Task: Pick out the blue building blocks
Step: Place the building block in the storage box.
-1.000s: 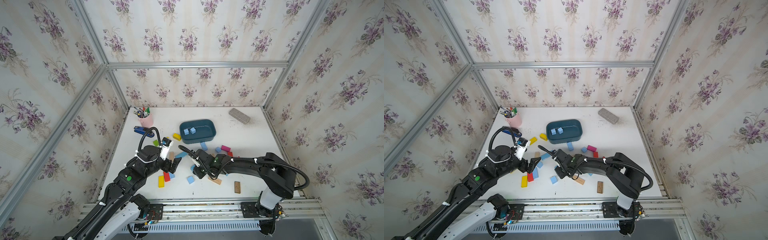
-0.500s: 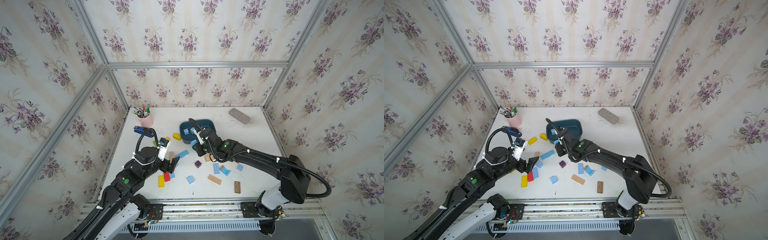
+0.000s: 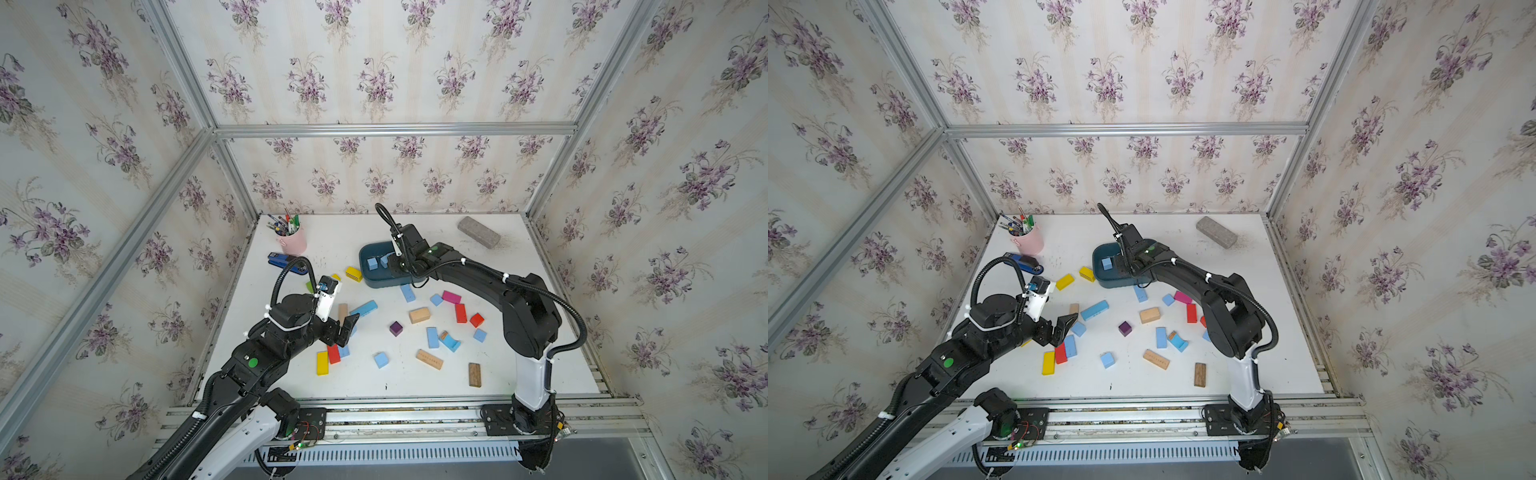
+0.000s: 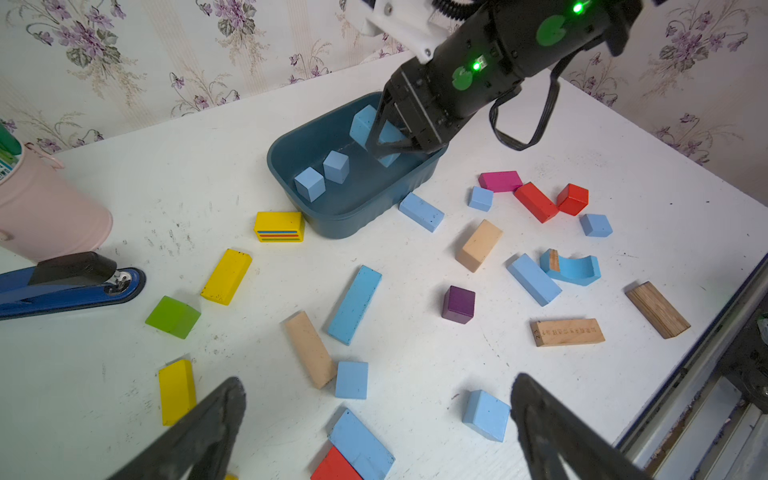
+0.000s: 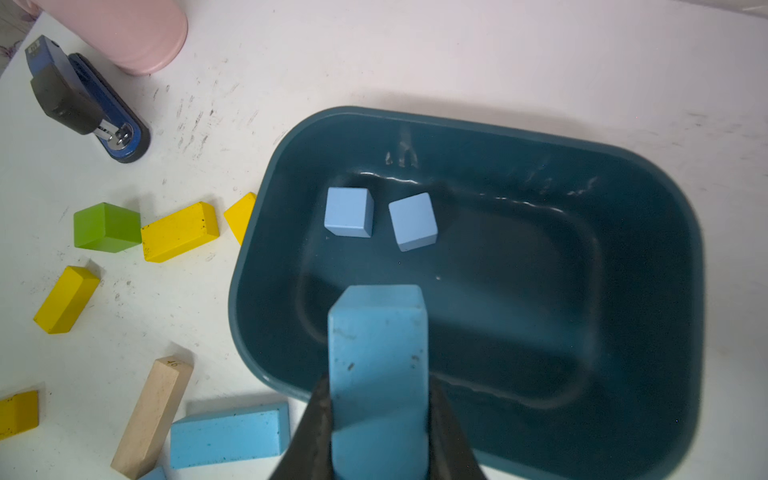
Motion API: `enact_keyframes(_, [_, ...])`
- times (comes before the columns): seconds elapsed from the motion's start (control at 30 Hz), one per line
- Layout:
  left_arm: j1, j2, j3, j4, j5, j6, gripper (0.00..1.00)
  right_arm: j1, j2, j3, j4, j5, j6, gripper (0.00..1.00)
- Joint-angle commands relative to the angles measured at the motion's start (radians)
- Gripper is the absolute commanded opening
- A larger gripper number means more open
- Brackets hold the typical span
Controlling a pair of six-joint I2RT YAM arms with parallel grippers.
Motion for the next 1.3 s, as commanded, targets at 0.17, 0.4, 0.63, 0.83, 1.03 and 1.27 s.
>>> enact_keyframes(0.17, [0.0, 0.004, -0.002, 0.003, -0.007, 0.003, 0.99, -0.001, 0.109, 0.054, -0.004, -0.079, 0.034, 0.03])
enact_keyframes(0.4, [0.0, 0.004, -0.004, 0.002, -0.011, 0.005, 0.99, 0.0, 0.181, 0.098, 0.005, -0.15, 0.055, 0.09])
enact_keyframes(0.63, [-0.001, 0.007, -0.004, 0.002, -0.012, 0.006, 0.99, -0.001, 0.236, 0.163, -0.023, -0.21, 0.072, 0.26])
enact_keyframes(0.83, [0.001, 0.008, -0.004, 0.001, -0.012, 0.006, 0.99, 0.0, 0.244, 0.186, -0.03, -0.243, 0.081, 0.45])
enact_keyframes(1.03, [0.0, 0.008, -0.004, -0.001, -0.014, 0.007, 0.99, -0.001, 0.204, 0.185, -0.028, -0.26, 0.09, 0.49])
enact_keyframes(1.27, [0.0, 0.02, -0.005, -0.005, -0.019, 0.007, 0.99, -0.001, 0.013, 0.054, 0.042, -0.225, 0.095, 0.57])
